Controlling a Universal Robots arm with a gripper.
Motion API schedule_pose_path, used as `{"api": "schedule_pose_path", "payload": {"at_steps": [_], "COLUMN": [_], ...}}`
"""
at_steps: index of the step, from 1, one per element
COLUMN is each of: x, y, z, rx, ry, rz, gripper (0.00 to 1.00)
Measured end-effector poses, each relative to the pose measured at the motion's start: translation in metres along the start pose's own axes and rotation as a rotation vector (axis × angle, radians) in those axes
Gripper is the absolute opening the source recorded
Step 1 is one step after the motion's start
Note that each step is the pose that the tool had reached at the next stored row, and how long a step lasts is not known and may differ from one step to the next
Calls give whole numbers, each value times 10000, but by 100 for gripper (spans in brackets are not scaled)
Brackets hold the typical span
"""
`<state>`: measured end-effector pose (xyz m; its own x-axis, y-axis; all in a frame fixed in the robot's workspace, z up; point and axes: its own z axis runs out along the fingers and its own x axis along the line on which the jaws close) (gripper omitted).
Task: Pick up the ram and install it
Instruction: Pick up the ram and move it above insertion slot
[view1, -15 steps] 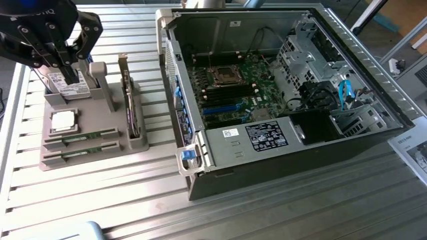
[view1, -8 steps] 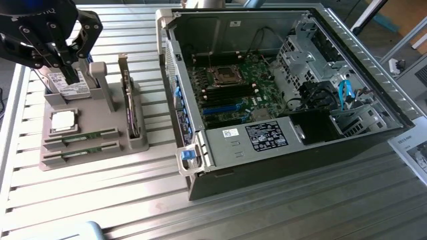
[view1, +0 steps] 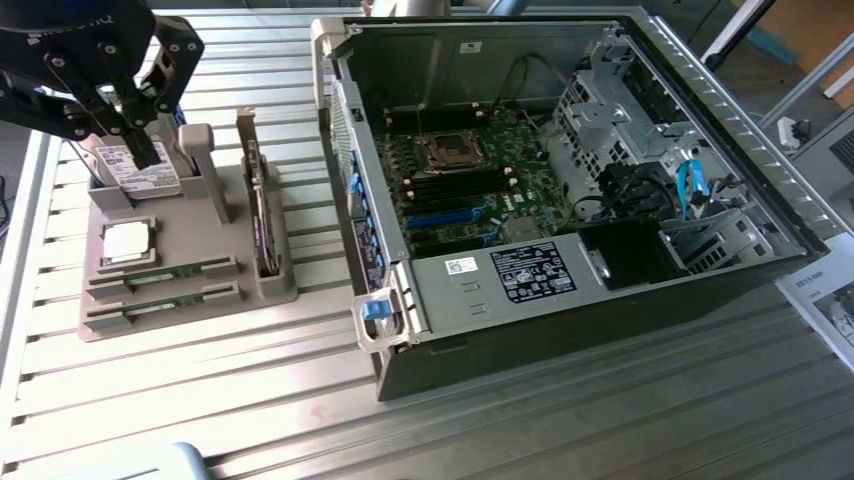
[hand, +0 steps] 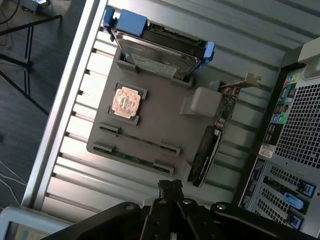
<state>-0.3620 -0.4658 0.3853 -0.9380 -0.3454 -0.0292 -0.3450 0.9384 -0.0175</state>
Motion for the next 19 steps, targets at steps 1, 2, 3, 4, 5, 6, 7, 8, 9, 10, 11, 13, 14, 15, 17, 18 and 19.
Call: {"api": "schedule_pose_path", "payload": {"at_steps": [1, 2, 3, 4, 5, 6, 7, 8, 9, 10, 11, 13, 14, 15, 17, 18, 19], "x": [0, 0, 0, 0, 0, 0, 0, 0, 0, 0, 0, 0, 0, 0, 0, 0, 0], "y": [0, 0, 0, 0, 0, 0, 0, 0, 0, 0, 0, 0, 0, 0, 0, 0, 0], "z": [0, 0, 0, 0, 0, 0, 0, 0, 0, 0, 0, 0, 0, 0, 0, 0, 0], "rx": [-7, -11, -16, -25, -31, -37, -42, -47, -51, -58, -63, -71, -75, -79, -89, -93, -99], "ry": [-3, -6, -9, -15, -18, -22, -25, -27, -30, -35, -37, -43, -44, -46, -53, -56, -59], "rz": [-218, -379, -539, -847, -1062, -1270, -1423, -1613, -1755, -1995, -2176, -2432, -2560, -2704, -3037, -3190, -3410], "gripper": [13, 13, 13, 13, 13, 13, 13, 13, 13, 13, 13, 13, 13, 13, 13, 13, 13]}}
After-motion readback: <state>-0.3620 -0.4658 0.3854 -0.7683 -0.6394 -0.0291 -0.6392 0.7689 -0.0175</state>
